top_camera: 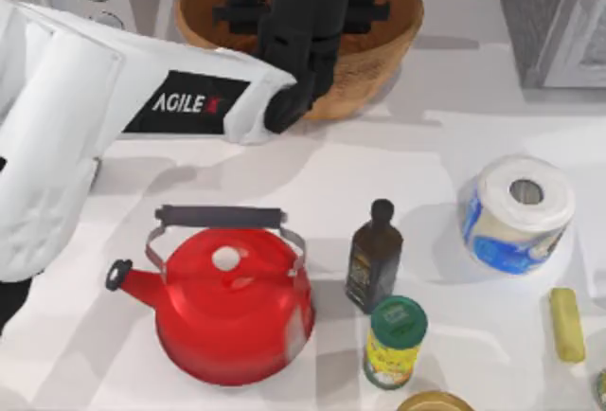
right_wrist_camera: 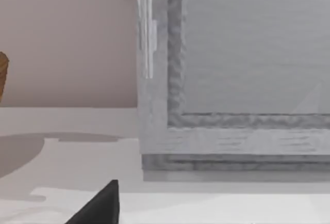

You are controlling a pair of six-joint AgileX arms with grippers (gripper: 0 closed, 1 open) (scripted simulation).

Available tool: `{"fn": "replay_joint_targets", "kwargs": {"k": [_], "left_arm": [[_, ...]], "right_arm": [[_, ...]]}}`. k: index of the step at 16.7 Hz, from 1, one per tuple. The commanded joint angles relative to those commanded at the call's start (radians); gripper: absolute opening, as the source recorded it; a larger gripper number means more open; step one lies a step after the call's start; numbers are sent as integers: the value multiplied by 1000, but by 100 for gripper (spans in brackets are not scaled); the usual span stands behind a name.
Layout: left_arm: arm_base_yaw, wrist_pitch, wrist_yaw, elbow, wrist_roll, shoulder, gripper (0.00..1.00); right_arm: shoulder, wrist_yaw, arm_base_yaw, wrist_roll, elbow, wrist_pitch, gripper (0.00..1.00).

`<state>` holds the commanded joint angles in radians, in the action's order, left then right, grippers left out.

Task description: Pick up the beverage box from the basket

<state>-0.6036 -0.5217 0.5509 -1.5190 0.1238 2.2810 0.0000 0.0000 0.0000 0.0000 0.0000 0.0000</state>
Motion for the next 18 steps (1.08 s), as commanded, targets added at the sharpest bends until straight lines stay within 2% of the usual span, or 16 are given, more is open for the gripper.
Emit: {"fn": "replay_joint_targets", "kwargs": {"k": [1,2,12,15,18], "left_arm": [[0,0,0,0,0,0,2],[0,0,0,0,0,0,0],[-5,14,1,-15,-1,-6,0],[-6,113,3,-94,-1,-34,0],[-7,297,5,-204,0,-81,0]], "right_arm": [[0,0,0,0,0,0,100],[0,0,0,0,0,0,100],[0,0,0,0,0,0,100],[0,0,0,0,0,0,100],[0,0,0,0,0,0,100]]}}
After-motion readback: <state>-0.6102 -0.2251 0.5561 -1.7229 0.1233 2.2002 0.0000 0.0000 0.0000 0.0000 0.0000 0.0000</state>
